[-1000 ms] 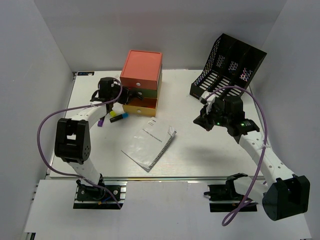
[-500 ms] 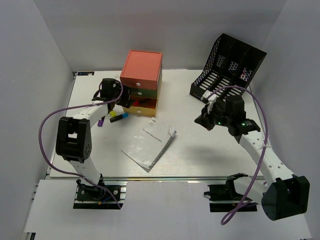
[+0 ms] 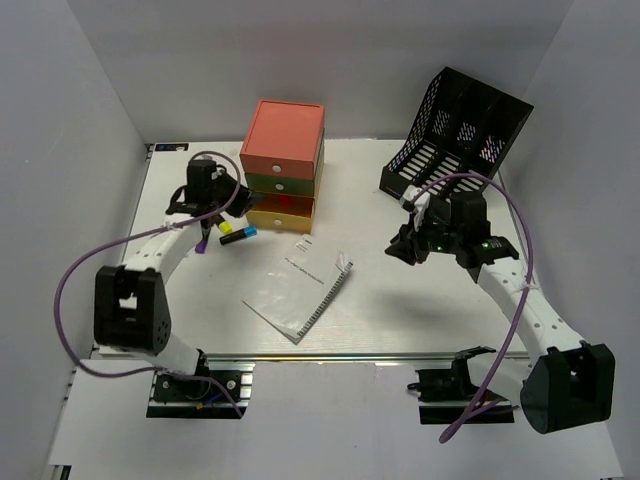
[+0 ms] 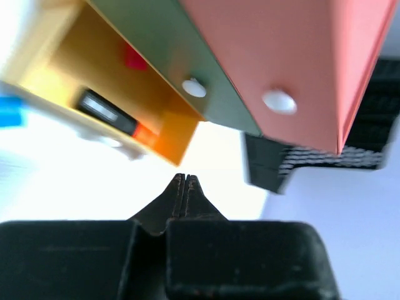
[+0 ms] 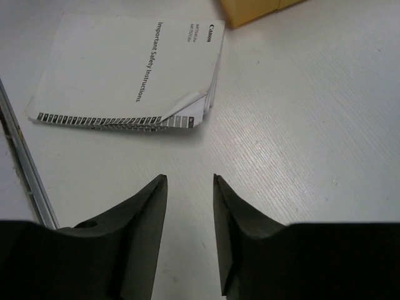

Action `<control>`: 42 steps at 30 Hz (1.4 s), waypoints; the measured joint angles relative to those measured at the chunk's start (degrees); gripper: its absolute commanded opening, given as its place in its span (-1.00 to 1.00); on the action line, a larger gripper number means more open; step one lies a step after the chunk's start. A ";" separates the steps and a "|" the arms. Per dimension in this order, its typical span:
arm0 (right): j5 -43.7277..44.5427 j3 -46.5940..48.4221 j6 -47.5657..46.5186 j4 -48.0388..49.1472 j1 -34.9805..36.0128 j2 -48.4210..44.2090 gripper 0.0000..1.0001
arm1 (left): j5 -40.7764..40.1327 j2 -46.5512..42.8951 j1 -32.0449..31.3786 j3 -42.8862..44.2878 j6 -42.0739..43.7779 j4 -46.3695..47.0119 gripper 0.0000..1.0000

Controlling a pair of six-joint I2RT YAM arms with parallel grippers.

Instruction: Organize the desk

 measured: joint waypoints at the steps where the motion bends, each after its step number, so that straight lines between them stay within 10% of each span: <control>1: -0.57 0.00 -0.72 -0.48 0.00 0.48 -0.13 | -0.76 -1.77 0.28 0.00 3.37 -1.33 -1.00; 4: -1.46 0.00 -2.08 -1.95 0.00 1.90 -0.12 | -4.46 -6.01 1.29 0.22 13.29 -6.47 -0.85; 9: -1.73 0.00 -3.04 -2.73 0.00 2.64 -0.12 | -11.15 -2.99 2.84 1.25 20.33 -16.46 0.30; 12: -1.68 0.00 -3.23 -2.75 0.00 2.64 -0.12 | -12.76 0.35 3.98 1.31 17.64 -22.29 0.51; 27: -1.60 0.00 -3.30 -2.73 -0.02 2.67 -0.11 | -12.07 10.05 6.27 6.40 -12.79 -32.65 0.45; 42: -1.18 0.00 -3.30 -2.73 -0.02 2.36 -0.11 | -17.84 18.99 6.27 17.20 -22.23 -40.15 0.31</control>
